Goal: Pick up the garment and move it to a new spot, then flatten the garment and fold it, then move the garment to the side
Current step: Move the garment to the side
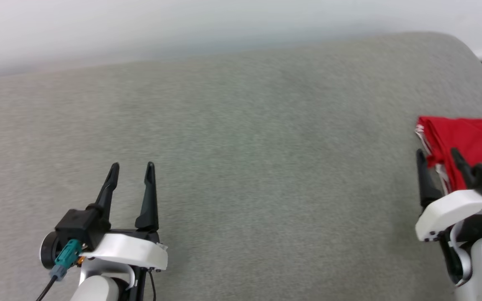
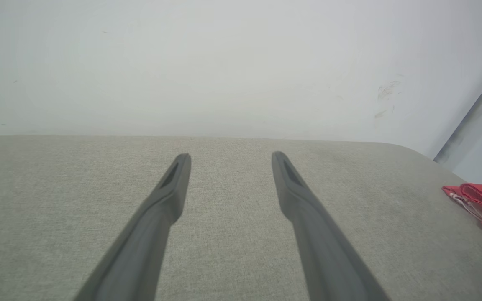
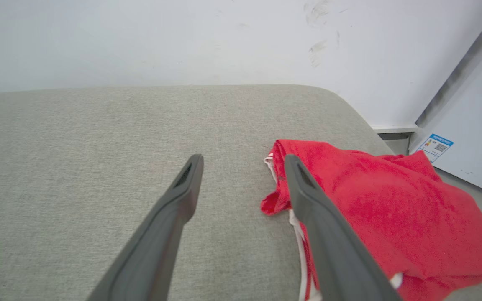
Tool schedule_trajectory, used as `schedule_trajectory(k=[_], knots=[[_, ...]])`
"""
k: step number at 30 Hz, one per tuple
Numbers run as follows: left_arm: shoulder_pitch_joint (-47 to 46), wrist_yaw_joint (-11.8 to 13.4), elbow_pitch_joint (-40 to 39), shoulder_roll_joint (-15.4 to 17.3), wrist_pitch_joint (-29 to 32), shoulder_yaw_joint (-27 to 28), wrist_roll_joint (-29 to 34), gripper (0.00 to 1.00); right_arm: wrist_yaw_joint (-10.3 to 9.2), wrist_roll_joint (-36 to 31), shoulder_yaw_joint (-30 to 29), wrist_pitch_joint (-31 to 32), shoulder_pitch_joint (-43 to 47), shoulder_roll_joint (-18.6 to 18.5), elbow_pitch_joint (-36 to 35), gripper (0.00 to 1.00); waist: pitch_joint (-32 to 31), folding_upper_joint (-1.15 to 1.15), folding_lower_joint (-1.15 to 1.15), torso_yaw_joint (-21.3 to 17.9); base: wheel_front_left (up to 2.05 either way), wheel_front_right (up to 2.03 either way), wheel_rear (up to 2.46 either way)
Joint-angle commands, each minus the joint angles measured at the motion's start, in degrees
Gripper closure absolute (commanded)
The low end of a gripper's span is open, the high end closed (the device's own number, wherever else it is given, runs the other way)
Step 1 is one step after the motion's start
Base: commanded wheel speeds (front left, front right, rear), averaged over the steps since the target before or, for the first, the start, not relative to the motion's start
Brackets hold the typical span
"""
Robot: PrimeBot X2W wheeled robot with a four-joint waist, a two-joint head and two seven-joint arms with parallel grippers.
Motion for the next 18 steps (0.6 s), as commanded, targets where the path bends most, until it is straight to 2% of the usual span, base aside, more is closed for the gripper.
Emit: schedule_trajectory(k=[1,8,18], knots=[[0.89,0.29,0.25,-0.18,-0.44,0.55,-0.24,0.0,-0.04,0.81,0.72,0.3,1.35,0.42,-1.49,0.0,-2.6,0.0,0.01,3.41,0.0,0.0,0.0],[3.22,0.84,0.42,1.91,-1.06,3.74,-0.91,0.0,-0.04,3.91,4.47,0.71,5.01,2.31,-8.86,0.0,-4.63,0.0,0.01,6.98,0.0,0.0,0.0],[6.96,0.82,0.04,4.19,0.02,3.86,-0.8,0.0,-0.04,3.22,4.9,2.35,12.88,3.35,-18.14,0.0,-8.22,0.0,0.01,7.01,0.0,0.0,0.0]])
